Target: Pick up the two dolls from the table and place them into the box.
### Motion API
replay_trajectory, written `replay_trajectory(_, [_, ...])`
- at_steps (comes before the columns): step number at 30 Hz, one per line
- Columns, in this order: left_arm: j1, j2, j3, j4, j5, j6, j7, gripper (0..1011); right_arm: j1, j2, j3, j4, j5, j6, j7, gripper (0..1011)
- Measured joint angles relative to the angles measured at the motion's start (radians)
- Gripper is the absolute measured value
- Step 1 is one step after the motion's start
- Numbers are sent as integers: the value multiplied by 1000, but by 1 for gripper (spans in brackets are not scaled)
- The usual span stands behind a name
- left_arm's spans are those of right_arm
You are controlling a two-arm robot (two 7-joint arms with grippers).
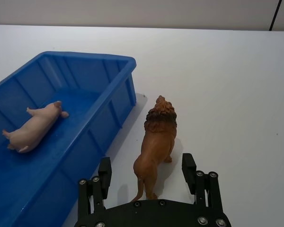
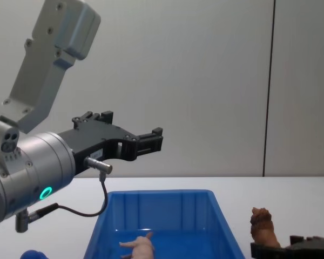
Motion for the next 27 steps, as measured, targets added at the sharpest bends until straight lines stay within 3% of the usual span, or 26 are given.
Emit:
replay_trajectory(8, [0, 0, 0, 0, 0, 0, 0, 1001, 17, -18, -7, 33, 2, 3, -14, 755])
replay_trajectory(10, [0, 0, 0, 0, 0, 0, 0, 1001, 20, -22, -8, 38, 3, 3, -18, 656])
replay_trajectory(13, [0, 0, 0, 0, 0, 0, 0, 1001, 23, -25, -8, 43, 4, 3, -23, 597])
replay_trajectory(16, [0, 0, 0, 0, 0, 0, 0, 1001, 26, -28, -8, 46, 4, -3, -31, 457])
replay_trajectory(18, [0, 0, 0, 0, 0, 0, 0, 1001, 27, -29, -8, 47, 4, -5, -33, 445])
replay_trajectory(21, [0, 0, 0, 0, 0, 0, 0, 1001, 28, -30, -8, 45, -4, -21, -42, 317])
replay_trajectory(27, [0, 0, 0, 0, 0, 0, 0, 1001, 29, -30, -8, 23, -25, -54, -52, 276])
